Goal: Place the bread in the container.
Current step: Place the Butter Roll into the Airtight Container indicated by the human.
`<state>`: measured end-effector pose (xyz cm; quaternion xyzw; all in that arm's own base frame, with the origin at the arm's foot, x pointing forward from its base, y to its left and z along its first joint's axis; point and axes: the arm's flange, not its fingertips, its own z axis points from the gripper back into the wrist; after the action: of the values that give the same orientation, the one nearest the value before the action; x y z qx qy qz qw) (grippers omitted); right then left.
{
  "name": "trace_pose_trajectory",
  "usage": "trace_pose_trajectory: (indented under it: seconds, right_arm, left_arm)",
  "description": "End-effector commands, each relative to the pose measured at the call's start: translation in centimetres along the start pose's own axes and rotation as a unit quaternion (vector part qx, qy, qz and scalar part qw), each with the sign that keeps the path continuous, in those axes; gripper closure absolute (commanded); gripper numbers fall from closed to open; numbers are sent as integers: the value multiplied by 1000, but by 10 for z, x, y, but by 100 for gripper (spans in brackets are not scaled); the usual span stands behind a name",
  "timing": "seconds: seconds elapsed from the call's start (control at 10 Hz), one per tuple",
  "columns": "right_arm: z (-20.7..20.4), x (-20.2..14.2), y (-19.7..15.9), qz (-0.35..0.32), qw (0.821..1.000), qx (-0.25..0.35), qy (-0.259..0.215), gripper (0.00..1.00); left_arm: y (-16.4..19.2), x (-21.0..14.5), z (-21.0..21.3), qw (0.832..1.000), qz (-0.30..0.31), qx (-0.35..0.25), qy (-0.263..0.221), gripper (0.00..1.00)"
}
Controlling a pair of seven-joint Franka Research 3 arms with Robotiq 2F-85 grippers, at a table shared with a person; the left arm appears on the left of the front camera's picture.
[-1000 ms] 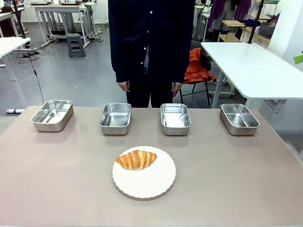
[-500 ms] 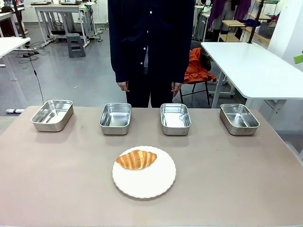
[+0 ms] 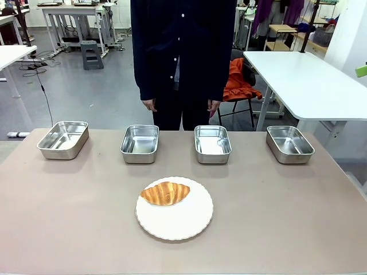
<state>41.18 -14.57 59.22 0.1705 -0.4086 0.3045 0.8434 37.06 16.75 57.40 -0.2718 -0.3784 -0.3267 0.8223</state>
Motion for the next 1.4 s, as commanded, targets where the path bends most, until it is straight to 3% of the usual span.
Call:
trace_pose_trajectory:
  seconds: [0.0, 1.3]
  right_arm:
    - [0, 1, -1, 2, 1000, 1, -3, 0]
    - [0, 1, -1, 2, 1000, 1, -3, 0]
  left_arm:
    - [0, -1, 2, 1000, -8, -2, -2, 0]
    - [0, -1, 2, 1000, -8, -2, -2, 0]
